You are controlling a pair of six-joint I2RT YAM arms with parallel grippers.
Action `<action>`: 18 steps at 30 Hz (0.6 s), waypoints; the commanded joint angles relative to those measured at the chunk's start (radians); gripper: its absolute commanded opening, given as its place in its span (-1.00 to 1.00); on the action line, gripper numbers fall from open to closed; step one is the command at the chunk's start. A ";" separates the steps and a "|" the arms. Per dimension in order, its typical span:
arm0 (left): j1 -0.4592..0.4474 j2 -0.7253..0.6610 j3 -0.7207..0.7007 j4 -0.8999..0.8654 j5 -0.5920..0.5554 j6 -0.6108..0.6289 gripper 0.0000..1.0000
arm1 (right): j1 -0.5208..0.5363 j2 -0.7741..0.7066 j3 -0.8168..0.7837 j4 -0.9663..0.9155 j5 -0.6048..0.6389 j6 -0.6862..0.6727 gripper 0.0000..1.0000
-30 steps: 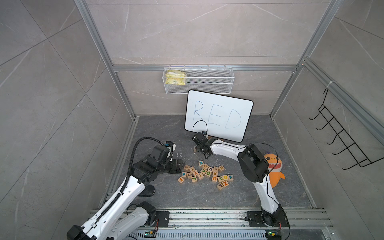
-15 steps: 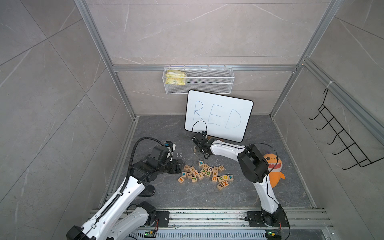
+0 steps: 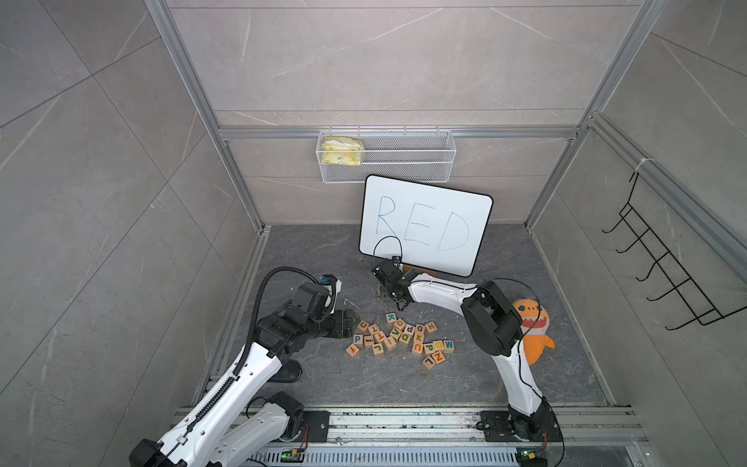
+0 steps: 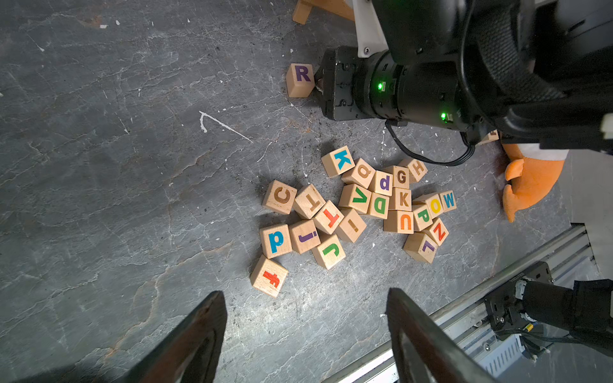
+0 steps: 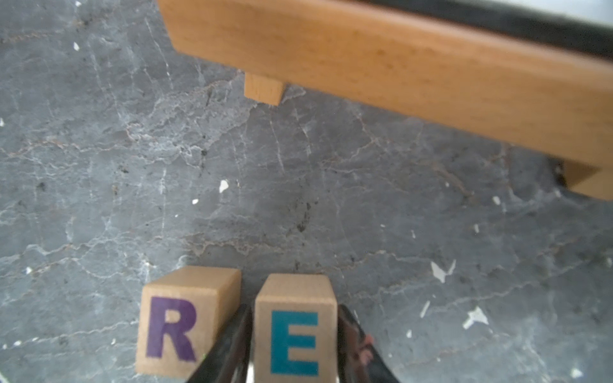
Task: Assemble the uppercase word "red" with letter blocks
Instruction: Adjust the letter block at the center of the board.
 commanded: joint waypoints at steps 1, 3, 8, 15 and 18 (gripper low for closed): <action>-0.003 -0.007 0.016 -0.007 0.005 -0.001 0.59 | 0.010 -0.040 -0.014 0.011 -0.006 0.000 -0.10; -0.003 -0.008 0.015 -0.009 0.002 -0.001 0.59 | 0.009 -0.041 -0.016 0.008 -0.001 -0.001 -0.10; -0.003 -0.005 0.015 -0.008 0.002 -0.002 0.59 | 0.015 -0.072 -0.041 0.006 0.028 -0.002 -0.10; -0.003 -0.004 0.015 -0.008 0.002 -0.001 0.59 | 0.023 -0.173 -0.122 0.029 0.035 -0.018 -0.10; -0.004 -0.003 0.015 -0.008 0.001 -0.002 0.59 | 0.032 -0.259 -0.190 0.066 0.022 -0.042 -0.13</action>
